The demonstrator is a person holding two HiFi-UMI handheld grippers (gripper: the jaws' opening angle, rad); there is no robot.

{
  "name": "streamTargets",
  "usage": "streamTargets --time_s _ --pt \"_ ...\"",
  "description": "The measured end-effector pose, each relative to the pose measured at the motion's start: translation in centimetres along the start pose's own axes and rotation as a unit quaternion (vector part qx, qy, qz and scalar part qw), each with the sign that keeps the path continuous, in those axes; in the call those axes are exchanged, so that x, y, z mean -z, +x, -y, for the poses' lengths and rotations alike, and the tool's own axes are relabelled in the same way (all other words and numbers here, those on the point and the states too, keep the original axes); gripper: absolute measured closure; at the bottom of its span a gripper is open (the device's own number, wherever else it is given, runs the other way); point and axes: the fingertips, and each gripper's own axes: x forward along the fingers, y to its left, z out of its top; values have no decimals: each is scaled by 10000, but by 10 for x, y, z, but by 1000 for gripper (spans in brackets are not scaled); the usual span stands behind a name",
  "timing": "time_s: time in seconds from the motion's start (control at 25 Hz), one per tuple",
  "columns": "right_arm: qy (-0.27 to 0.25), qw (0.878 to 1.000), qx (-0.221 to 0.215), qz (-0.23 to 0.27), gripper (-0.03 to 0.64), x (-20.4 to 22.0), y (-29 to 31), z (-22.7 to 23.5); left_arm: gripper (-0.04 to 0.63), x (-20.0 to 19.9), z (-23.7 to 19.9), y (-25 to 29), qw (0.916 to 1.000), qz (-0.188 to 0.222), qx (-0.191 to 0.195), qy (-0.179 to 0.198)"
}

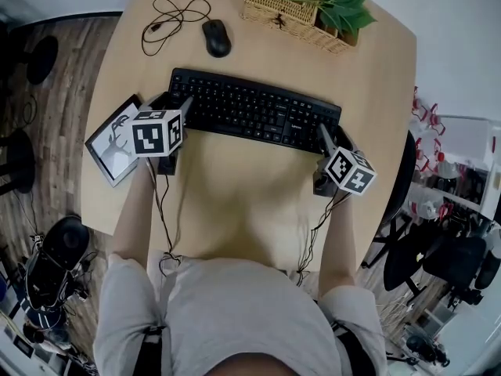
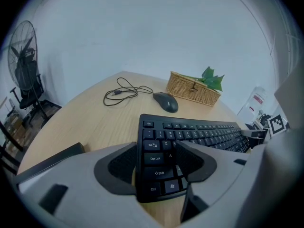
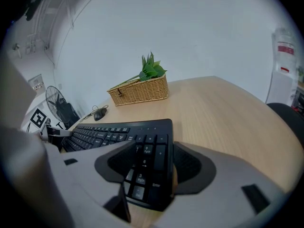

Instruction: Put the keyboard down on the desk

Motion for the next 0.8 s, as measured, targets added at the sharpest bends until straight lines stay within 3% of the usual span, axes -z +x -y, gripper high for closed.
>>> streamTargets --time_s 0.48,0.8 --pt "4 10000 75 -25 376 0 2 0 344 1 0 1 9999 -38 -119 37" --pt "-392 9984 381 130 376 -6 -8 -1 344 -4 3 -9 9991 297 -232 193"
